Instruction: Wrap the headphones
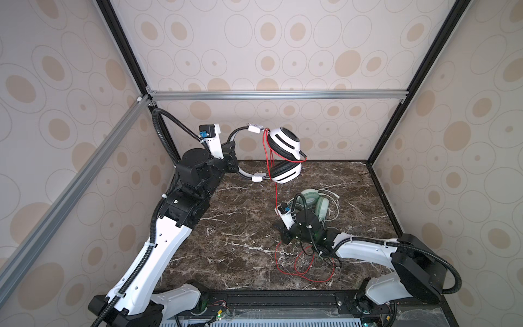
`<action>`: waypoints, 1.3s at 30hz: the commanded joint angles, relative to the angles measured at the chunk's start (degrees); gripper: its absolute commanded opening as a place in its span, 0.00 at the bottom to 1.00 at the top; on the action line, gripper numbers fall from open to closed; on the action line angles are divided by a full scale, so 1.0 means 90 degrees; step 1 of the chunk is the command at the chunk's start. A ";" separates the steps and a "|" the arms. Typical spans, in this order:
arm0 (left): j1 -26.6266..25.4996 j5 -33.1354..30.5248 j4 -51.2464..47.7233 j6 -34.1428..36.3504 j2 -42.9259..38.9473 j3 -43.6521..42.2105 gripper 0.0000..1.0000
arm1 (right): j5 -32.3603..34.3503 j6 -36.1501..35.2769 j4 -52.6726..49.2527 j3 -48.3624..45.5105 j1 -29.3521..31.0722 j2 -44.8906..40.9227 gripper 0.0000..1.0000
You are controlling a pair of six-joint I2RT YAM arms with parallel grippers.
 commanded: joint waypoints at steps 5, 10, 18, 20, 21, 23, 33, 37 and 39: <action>0.0166 -0.0821 0.0899 0.0059 0.0215 0.0028 0.00 | 0.1468 -0.0828 -0.1499 0.0282 0.1020 -0.0297 0.00; 0.0326 -0.1428 0.0987 0.0598 0.0556 -0.0196 0.00 | 0.1983 -0.1262 -0.2214 0.0810 0.1545 -0.0419 0.00; 0.0392 -0.2219 0.1449 0.1544 0.0808 -0.0947 0.00 | 0.2142 -0.1772 -0.2944 0.1455 0.1682 -0.0523 0.00; 0.0392 -0.2437 0.1560 0.1837 0.0854 -0.1182 0.00 | 0.2230 -0.1963 -0.3193 0.1703 0.1711 -0.0553 0.00; 0.0394 -0.2512 0.1600 0.1941 0.0864 -0.1287 0.00 | 0.2277 -0.2052 -0.3293 0.1803 0.1709 -0.0562 0.00; 0.0392 -0.2642 0.1656 0.2152 0.0887 -0.1523 0.00 | 0.2473 -0.2283 -0.3481 0.2033 0.1717 -0.0564 0.00; 0.0381 -0.2073 0.1335 0.2536 0.0532 -0.2424 0.00 | 0.3199 -0.3382 -0.4434 0.3299 0.1450 -0.0458 0.00; 0.0362 -0.1422 0.0810 0.2606 0.0515 -0.2465 0.00 | 0.3142 -0.3698 -0.4658 0.3854 0.1126 -0.0344 0.00; 0.0339 -0.0954 0.0567 0.2689 0.0447 -0.2516 0.00 | 0.3137 -0.3864 -0.4849 0.4129 0.0949 -0.0231 0.00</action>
